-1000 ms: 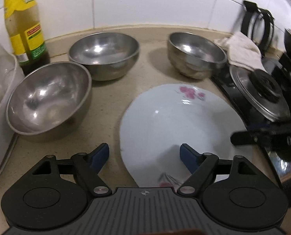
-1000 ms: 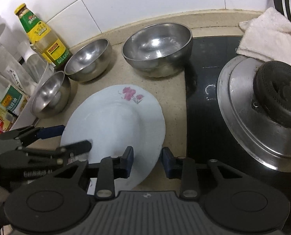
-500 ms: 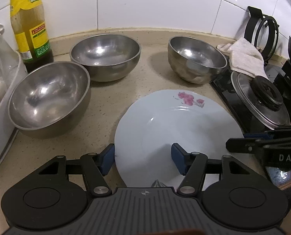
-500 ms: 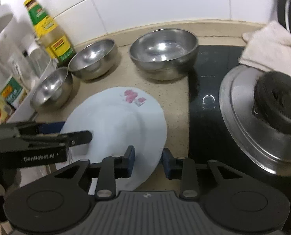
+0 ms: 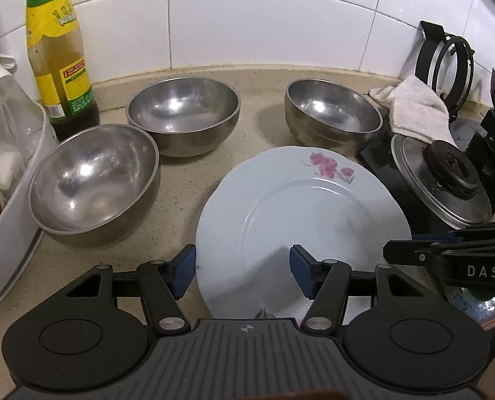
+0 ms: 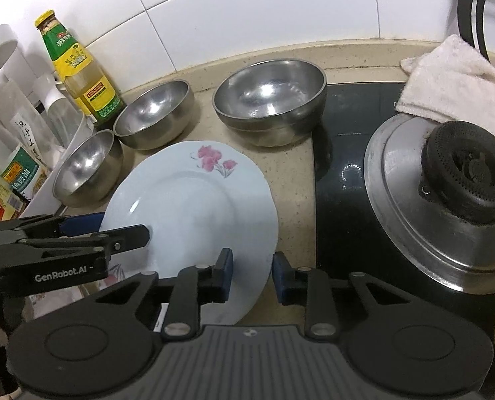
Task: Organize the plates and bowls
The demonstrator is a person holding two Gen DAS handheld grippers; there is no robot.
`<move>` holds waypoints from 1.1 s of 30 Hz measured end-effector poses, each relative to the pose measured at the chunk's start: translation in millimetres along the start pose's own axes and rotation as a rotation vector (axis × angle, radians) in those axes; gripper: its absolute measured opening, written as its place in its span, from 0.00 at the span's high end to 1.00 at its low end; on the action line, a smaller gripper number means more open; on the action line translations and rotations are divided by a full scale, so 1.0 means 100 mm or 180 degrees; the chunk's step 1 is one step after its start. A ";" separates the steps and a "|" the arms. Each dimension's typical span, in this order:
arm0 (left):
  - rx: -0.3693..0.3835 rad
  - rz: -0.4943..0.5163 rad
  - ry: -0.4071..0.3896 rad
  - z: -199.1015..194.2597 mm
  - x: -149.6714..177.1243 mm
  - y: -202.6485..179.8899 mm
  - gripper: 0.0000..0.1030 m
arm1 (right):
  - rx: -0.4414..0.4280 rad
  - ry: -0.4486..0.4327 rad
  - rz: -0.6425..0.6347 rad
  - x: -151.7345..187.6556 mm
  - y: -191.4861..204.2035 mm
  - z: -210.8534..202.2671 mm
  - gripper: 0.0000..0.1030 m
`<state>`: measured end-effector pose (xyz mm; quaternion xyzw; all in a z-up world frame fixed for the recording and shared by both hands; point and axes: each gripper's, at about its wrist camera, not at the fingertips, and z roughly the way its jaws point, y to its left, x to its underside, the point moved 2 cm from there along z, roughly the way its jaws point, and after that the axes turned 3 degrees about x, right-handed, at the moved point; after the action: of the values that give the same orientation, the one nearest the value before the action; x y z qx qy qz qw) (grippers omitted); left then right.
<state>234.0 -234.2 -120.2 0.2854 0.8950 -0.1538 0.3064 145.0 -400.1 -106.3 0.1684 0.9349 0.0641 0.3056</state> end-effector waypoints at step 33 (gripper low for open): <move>-0.0233 -0.0107 -0.0453 -0.71 0.10 0.05 0.35 | -0.0210 -0.0232 -0.0151 -0.02 0.31 -0.41 0.75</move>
<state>198.0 -194.0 -72.2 0.2473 0.8806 -0.1460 0.3768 130.6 -372.9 -65.8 0.1383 0.9243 0.0815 0.3463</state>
